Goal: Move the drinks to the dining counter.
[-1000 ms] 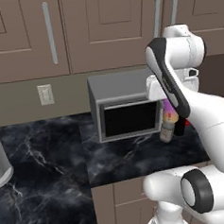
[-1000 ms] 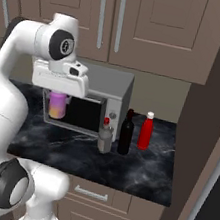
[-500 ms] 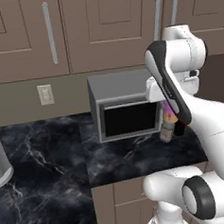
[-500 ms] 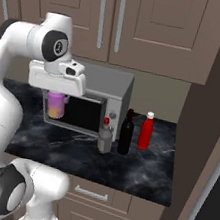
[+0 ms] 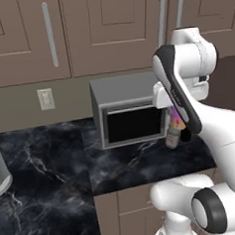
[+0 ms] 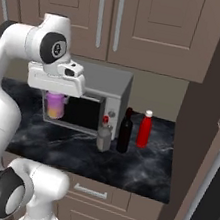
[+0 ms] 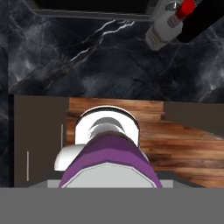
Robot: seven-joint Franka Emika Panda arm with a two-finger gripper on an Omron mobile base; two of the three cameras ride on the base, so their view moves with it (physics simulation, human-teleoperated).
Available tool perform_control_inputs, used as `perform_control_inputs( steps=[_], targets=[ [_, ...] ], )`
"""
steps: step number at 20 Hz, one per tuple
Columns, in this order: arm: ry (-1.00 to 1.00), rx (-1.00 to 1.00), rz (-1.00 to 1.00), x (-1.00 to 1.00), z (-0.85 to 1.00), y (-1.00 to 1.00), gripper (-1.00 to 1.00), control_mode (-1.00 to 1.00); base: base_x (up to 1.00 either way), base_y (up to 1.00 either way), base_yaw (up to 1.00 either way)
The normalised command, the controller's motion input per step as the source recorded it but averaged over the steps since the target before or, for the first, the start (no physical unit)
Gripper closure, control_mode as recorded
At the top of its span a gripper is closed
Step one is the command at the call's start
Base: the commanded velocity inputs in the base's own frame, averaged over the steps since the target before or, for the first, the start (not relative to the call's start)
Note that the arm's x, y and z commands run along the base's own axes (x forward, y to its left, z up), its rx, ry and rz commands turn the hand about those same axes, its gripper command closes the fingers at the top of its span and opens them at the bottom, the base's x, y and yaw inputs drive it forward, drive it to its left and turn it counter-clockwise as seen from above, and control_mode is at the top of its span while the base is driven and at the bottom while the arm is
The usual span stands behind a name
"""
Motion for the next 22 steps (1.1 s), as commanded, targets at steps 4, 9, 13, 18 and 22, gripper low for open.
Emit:
perform_control_inputs(
  steps=[4, 9, 13, 18, 22],
  targets=[
    [0.00, 0.00, 0.00, 0.00, 0.00, 0.00, 1.00, 1.00, -0.92, -0.65, -0.27],
    [0.00, 0.00, 0.00, 0.00, 0.00, 0.00, 1.00, 1.00, -0.93, -0.64, -0.51],
    [0.00, 0.00, 0.00, 0.00, 0.00, 0.00, 1.00, 1.00, -0.58, -0.31, -0.75],
    [0.00, 0.00, 0.00, 0.00, 0.00, 0.00, 1.00, 1.00, -0.36, -0.06, -0.90],
    [0.00, 0.00, 0.00, 0.00, 0.00, 0.00, 1.00, 1.00, -0.25, 0.00, -0.96]
  ],
)
